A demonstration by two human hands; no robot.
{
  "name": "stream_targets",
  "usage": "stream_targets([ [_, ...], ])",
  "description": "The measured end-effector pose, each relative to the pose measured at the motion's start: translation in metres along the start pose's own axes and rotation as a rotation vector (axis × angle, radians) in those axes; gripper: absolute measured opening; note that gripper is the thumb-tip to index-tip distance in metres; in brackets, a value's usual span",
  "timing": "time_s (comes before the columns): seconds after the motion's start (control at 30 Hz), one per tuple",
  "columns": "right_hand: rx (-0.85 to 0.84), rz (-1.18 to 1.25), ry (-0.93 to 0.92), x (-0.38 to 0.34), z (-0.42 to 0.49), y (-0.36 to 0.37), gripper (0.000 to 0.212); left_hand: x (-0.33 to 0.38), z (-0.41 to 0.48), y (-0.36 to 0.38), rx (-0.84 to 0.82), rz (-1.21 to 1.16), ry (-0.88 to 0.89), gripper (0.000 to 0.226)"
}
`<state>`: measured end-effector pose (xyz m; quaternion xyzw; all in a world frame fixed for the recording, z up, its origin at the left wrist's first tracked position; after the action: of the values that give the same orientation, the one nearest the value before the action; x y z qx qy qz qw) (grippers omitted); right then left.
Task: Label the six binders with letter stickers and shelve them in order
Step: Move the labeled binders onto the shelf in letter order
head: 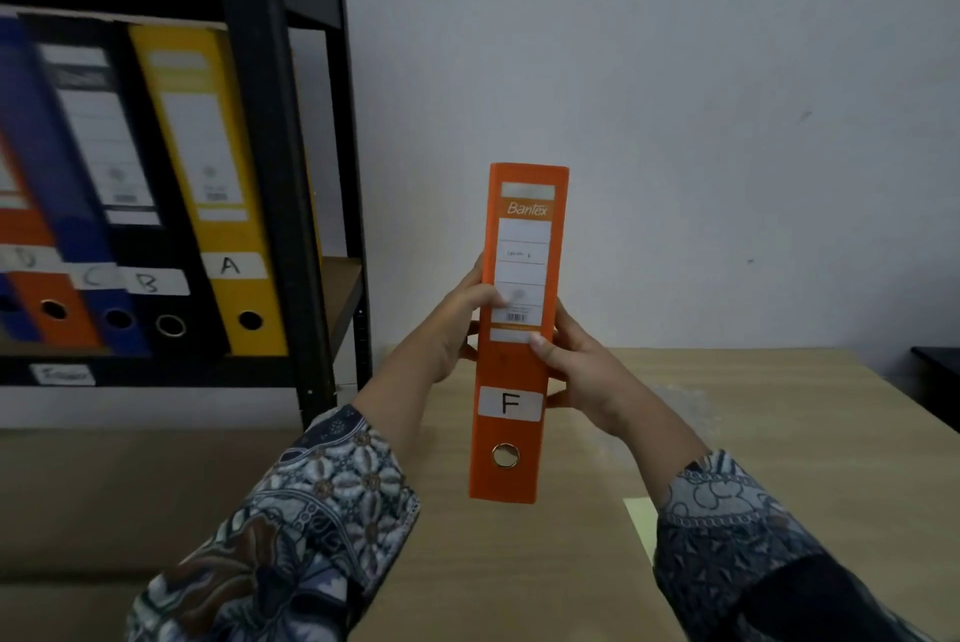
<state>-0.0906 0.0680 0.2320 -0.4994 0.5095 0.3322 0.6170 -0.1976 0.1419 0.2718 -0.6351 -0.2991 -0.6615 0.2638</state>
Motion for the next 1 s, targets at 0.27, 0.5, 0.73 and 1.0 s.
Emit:
stream_targets([
  [0.27, -0.040, 0.018, 0.022, -0.022, -0.067, 0.035, 0.065, 0.002, -0.074, -0.012, 0.074, -0.053, -0.045, 0.065],
  [0.5, -0.072, 0.025, 0.062, -0.029, -0.130, 0.075, 0.066, -0.006, -0.148, -0.025, 0.117, -0.067, -0.072, 0.051],
  [0.73, -0.120, 0.017, 0.108, -0.051, -0.171, 0.125, 0.068, -0.002, -0.208, -0.062, 0.165, -0.045, -0.103, 0.071],
  [1.0, -0.222, 0.036, 0.112, -0.082, -0.191, 0.211, 0.065, 0.014, -0.271, -0.138, 0.194, 0.002, -0.153, 0.049],
])
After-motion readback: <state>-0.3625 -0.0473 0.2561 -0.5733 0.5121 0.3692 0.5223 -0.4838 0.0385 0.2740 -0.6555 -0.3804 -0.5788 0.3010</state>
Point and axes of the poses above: each hand's wrist, its own z-axis towards the middle knuckle, its own y-axis out of the palm, x = y × z, the point moved 7 cm from there along z, towards the middle knuckle, and after that the axes turned 5 degrees about -z, right-handed, at the moved point
